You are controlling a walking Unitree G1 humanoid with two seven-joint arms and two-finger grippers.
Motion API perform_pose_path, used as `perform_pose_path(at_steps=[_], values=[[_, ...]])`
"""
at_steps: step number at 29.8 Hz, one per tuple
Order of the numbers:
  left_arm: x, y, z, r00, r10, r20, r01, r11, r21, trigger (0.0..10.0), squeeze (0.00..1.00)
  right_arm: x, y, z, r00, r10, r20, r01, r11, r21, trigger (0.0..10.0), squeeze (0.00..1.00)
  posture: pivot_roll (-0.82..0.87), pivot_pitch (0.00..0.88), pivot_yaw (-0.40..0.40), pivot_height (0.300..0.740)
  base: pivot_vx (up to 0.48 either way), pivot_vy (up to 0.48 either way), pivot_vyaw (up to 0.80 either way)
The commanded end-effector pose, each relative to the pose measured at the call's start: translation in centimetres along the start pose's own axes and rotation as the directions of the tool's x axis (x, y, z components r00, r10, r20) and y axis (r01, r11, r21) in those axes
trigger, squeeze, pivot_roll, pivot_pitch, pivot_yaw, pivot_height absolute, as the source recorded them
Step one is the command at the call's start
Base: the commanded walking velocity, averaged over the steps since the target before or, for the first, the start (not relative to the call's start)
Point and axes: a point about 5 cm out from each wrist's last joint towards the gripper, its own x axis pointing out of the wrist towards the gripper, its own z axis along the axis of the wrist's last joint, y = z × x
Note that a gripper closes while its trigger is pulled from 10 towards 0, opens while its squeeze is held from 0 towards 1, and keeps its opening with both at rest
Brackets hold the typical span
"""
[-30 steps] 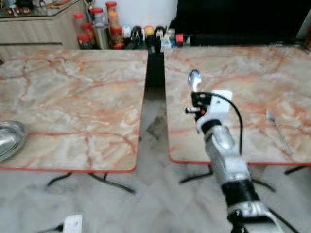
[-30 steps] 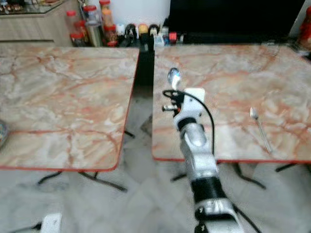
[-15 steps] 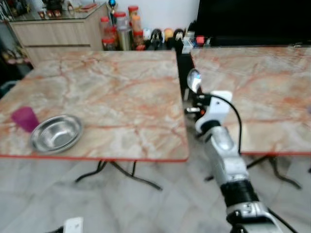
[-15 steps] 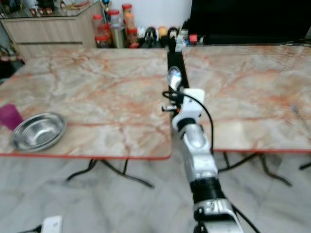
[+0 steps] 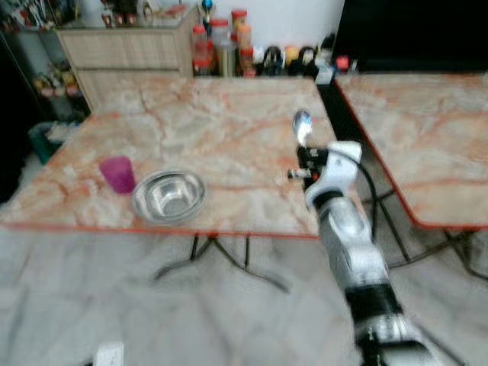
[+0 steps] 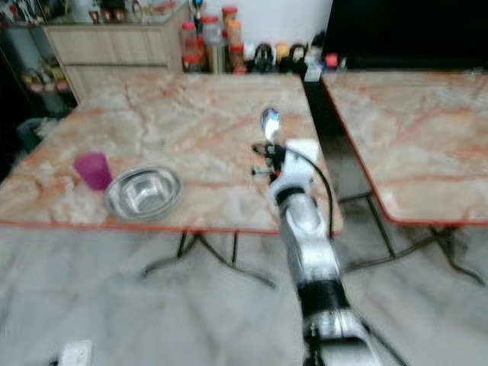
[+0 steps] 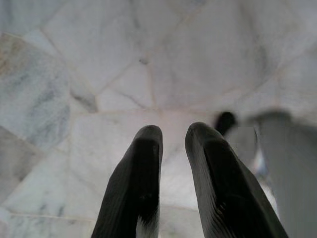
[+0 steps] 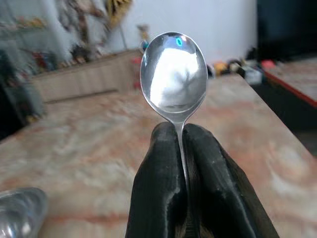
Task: Setting the table
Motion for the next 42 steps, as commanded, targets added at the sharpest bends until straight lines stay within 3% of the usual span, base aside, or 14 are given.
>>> perform_pose_path(at_steps=[1, 12, 26, 28, 34, 42], values=[[0.1, 0.6, 0.4, 1.000, 0.019, 0.008, -0.019, 1.000, 0.006, 10.0, 0.00, 0.4, 0.6, 0.9, 0.999, 0.016, 0.036, -0.016, 1.000, 0.002, 10.0, 0.00, 0.02, 0.021, 0.004, 0.740, 0.000, 0.480, 0.00], [0.1, 0.4, 0.5, 1.000, 0.017, 0.013, -0.017, 1.000, 0.007, 10.0, 0.00, 0.4, 0.6, 0.9, 0.999, 0.019, 0.035, -0.019, 1.000, -0.001, 10.0, 0.00, 0.02, 0.030, 0.002, 0.740, 0.000, 0.463, 0.00], [0.2, 0.1, 1.2, 0.999, 0.008, 0.041, -0.008, 1.000, -0.003, 10.0, 0.00, 0.5, 0.6, 1.0, 0.999, 0.018, 0.038, -0.018, 1.000, 0.001, 10.0, 0.00, 0.02, 0.034, 0.005, 0.740, 0.000, 0.000, 0.00], [0.3, -0.5, 1.6, 0.999, 0.002, 0.050, -0.002, 1.000, 0.001, 10.0, 0.00, 0.5, 0.5, 1.0, 0.999, 0.016, 0.038, -0.016, 1.000, 0.003, 10.0, 0.00, 0.02, 0.035, 0.005, 0.740, 0.000, 0.000, 0.00], [0.4, -1.5, 2.2, 0.998, -0.008, 0.060, 0.007, 1.000, 0.007, 10.0, 0.00, 0.5, 0.6, 0.8, 1.000, 0.013, 0.028, -0.013, 1.000, -0.005, 10.0, 0.00, 0.02, 0.038, 0.005, 0.740, 0.258, 0.000, 0.00], [0.4, -1.6, 2.3, 0.998, -0.007, 0.064, 0.006, 1.000, 0.009, 10.0, 0.00, 0.5, 0.5, 0.8, 1.000, 0.013, 0.024, -0.013, 1.000, -0.006, 10.0, 0.00, 0.02, 0.039, 0.005, 0.740, 0.282, 0.000, 0.00]])
